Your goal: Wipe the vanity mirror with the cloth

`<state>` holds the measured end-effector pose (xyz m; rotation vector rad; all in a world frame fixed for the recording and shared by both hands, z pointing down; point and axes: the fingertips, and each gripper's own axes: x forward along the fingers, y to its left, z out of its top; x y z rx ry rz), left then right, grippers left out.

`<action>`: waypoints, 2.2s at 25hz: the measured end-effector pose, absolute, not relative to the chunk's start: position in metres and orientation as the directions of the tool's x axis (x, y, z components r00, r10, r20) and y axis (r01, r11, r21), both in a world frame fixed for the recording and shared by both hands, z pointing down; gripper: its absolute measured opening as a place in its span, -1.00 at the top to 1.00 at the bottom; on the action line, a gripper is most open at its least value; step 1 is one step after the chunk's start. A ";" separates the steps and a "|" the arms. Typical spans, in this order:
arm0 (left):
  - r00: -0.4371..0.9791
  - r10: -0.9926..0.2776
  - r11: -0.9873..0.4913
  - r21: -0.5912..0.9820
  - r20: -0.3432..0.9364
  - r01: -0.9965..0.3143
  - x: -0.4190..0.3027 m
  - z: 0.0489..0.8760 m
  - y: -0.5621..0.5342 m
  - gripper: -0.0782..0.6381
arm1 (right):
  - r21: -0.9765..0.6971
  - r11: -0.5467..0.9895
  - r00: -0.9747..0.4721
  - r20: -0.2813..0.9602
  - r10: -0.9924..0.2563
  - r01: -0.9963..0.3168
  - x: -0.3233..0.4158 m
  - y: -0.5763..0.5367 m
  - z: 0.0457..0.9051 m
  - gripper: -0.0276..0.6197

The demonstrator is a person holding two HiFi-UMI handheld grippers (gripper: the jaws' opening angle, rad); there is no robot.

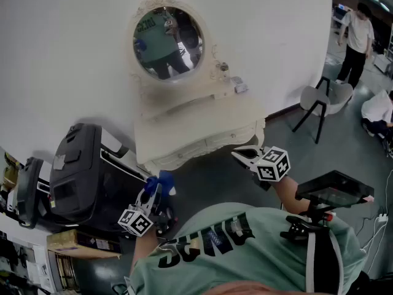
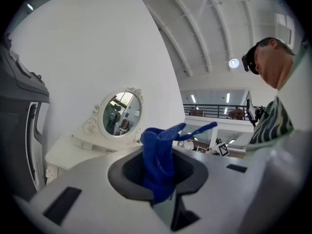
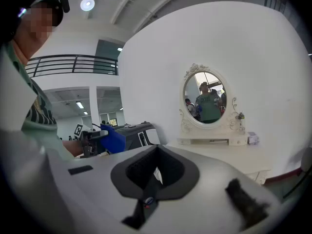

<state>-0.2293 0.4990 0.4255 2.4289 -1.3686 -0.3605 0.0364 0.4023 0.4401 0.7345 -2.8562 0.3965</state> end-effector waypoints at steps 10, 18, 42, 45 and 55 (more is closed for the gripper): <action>0.547 -0.836 -0.515 0.412 -0.046 -0.752 -0.244 0.419 0.505 0.56 | -0.198 0.824 -0.844 0.217 -0.491 -0.531 0.017 0.408 0.425 0.90; 0.541 -0.841 -0.499 0.430 -0.030 -0.752 -0.259 0.429 0.518 0.56 | -0.242 0.811 -0.843 0.228 -0.486 -0.533 0.000 0.409 0.425 0.89; 0.532 -0.847 -0.469 0.455 0.012 -0.757 -0.211 0.466 0.397 0.56 | -0.242 0.861 -0.887 0.242 -0.394 -0.448 0.024 0.293 0.457 0.89; 0.513 -0.858 -0.447 0.488 0.001 -0.750 -0.172 0.455 0.343 0.56 | -0.244 0.876 -0.903 0.229 -0.363 -0.415 0.058 0.242 0.452 0.89; 0.547 -0.837 -0.489 0.445 0.003 -0.751 -0.086 0.449 0.220 0.56 | -0.235 0.889 -0.912 0.225 -0.344 -0.394 0.130 0.129 0.465 0.89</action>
